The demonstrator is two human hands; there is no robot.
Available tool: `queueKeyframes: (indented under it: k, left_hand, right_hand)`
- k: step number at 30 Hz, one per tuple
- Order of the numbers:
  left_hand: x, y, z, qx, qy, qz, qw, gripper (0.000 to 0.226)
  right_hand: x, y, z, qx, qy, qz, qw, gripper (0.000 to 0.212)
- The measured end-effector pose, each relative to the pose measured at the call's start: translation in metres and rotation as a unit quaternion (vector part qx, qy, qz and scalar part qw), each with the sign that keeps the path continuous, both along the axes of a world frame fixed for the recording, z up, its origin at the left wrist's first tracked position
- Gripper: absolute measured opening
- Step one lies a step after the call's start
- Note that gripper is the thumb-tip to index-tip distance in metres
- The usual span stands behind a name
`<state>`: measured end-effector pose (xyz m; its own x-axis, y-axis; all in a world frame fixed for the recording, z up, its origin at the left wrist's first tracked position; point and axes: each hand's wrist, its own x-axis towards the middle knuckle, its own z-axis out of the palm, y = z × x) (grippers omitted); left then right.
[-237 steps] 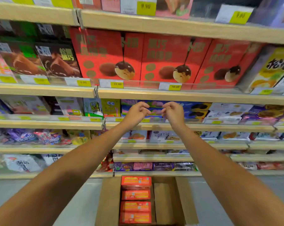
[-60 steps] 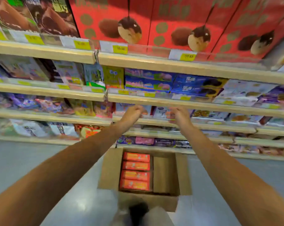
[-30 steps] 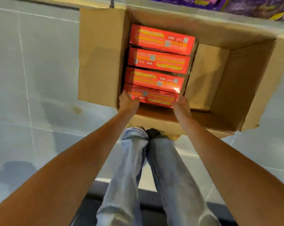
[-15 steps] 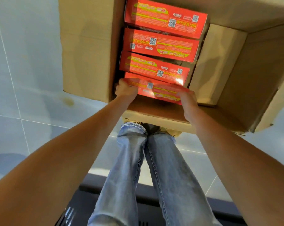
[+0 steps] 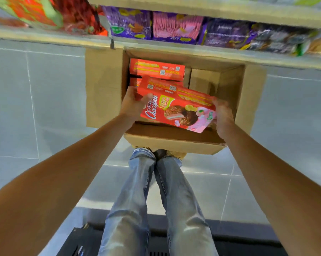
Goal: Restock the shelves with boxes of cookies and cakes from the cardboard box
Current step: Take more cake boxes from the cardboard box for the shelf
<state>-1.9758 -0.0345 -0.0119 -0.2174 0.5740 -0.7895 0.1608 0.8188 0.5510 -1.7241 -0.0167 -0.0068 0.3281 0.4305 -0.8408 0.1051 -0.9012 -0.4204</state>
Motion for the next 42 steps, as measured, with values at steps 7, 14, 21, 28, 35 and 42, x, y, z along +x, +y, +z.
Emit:
queueKeyframes:
  k: [7,14,21,28,35,42]
  left_hand:
    - [0.015,0.051,0.129,0.036,0.077,-0.063,0.994,0.058]
    - [0.060,0.072,0.288,0.208,0.141,-0.535,0.807,0.090]
    - [0.078,0.078,0.408,0.243,0.087,-0.505,0.824,0.074]
    - [0.089,0.093,0.520,0.373,0.357,-0.463,0.721,0.072]
    - [0.101,0.091,0.594,0.493,0.417,-0.460,0.609,0.088]
    - [0.049,0.110,0.626,0.498,0.104,-0.426,0.748,0.057]
  right_hand:
    - [0.004,0.011,0.126,0.084,-0.053,-0.039,0.994,0.039]
    - [-0.023,0.033,0.274,0.202,-0.125,0.109,0.965,0.022]
    - [-0.030,0.053,0.409,0.325,-0.099,0.247,0.908,0.025]
    - [-0.003,0.069,0.529,0.189,0.006,0.182,0.965,0.071]
    - [-0.013,0.090,0.620,0.238,0.124,0.068,0.961,0.046]
    - [-0.008,0.098,0.645,0.363,0.021,0.082,0.928,0.055]
